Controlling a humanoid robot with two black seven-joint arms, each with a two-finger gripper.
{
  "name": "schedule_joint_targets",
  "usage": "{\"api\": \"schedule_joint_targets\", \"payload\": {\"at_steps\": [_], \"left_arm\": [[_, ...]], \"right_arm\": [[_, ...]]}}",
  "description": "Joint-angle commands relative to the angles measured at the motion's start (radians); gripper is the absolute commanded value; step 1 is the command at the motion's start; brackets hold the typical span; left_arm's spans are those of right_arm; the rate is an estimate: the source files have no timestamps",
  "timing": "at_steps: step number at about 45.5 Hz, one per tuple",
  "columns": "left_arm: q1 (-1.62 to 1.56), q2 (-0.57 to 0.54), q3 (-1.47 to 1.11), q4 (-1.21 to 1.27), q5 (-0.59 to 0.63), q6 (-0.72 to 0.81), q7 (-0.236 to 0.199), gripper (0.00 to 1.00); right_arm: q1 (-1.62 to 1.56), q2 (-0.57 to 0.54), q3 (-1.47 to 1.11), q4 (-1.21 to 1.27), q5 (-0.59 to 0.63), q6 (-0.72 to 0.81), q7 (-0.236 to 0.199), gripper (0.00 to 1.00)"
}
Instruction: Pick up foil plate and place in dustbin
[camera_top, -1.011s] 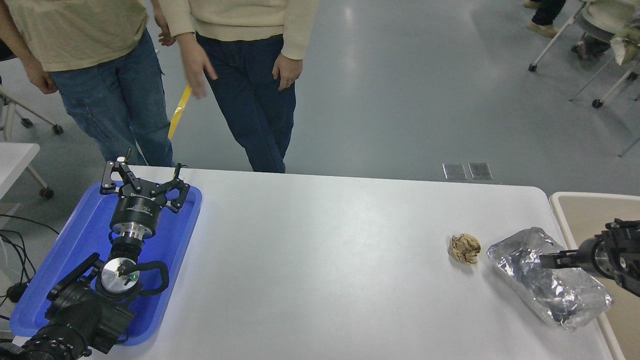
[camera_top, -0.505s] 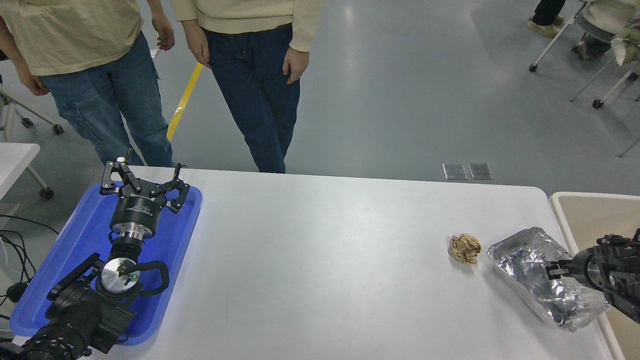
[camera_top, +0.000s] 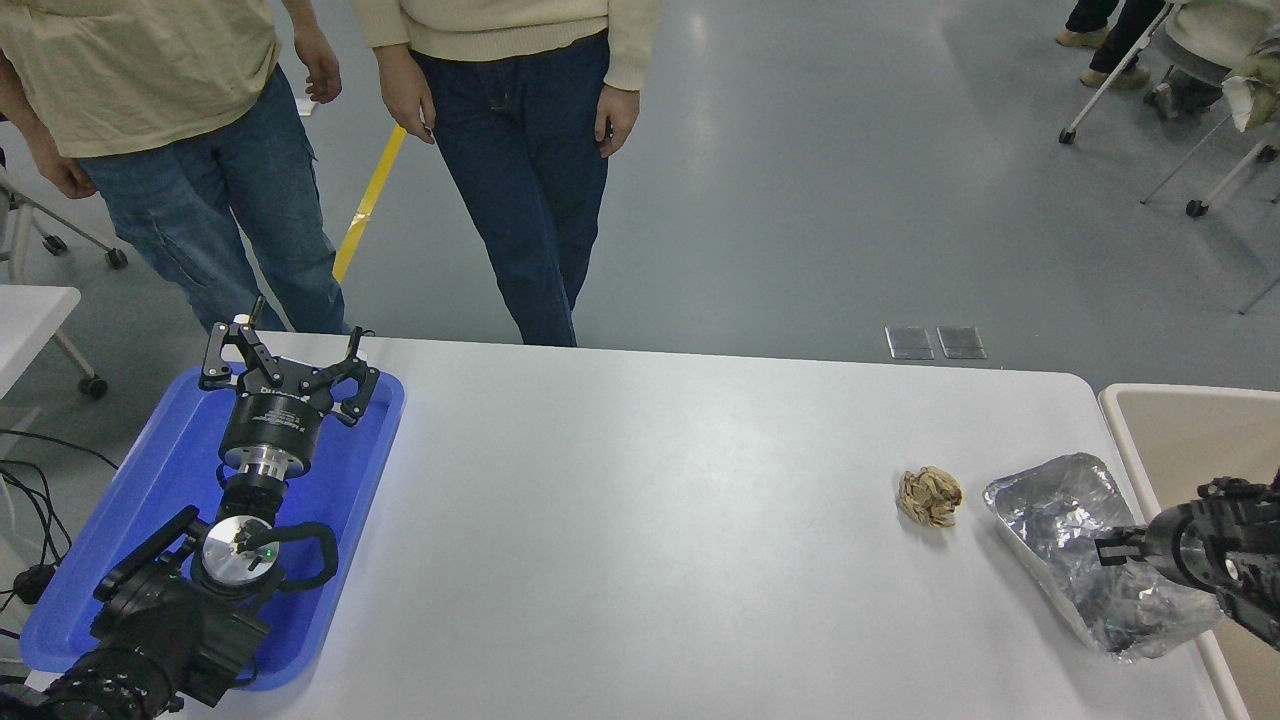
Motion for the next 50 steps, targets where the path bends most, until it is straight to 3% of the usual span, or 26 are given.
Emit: {"api": "schedule_joint_targets", "payload": {"at_steps": [1, 13, 18, 27, 43, 50], "left_arm": [[0.0, 0.001, 0.002, 0.0, 0.0, -0.001, 0.0, 1.0], [-0.002, 0.001, 0.005, -0.002, 0.001, -0.003, 0.001, 1.0], [-0.002, 0.002, 0.005, -0.002, 0.001, -0.003, 0.001, 1.0], [-0.002, 0.002, 0.005, -0.002, 0.001, -0.003, 0.001, 1.0], [0.0, 0.002, 0.005, 0.0, 0.0, -0.003, 0.001, 1.0], [0.0, 0.002, 0.005, 0.0, 0.0, -0.003, 0.001, 1.0]], "right_arm": [[0.156, -0.115, -0.078, 0.127, 0.005, 0.035, 0.046, 0.0], [0.507, -0.296, -0.233, 0.401, 0.002, 0.109, 0.051, 0.0], [0.726, -0.328, -0.377, 0.496, 0.002, 0.17, 0.075, 0.0], [1.1, -0.317, -0.627, 0.625, 0.011, 0.296, 0.128, 0.0], [1.449, -0.268, -0.67, 0.718, 0.018, 0.639, 0.129, 0.0], [1.489, -0.267, -0.657, 0.733, 0.018, 0.684, 0.128, 0.0]]}}
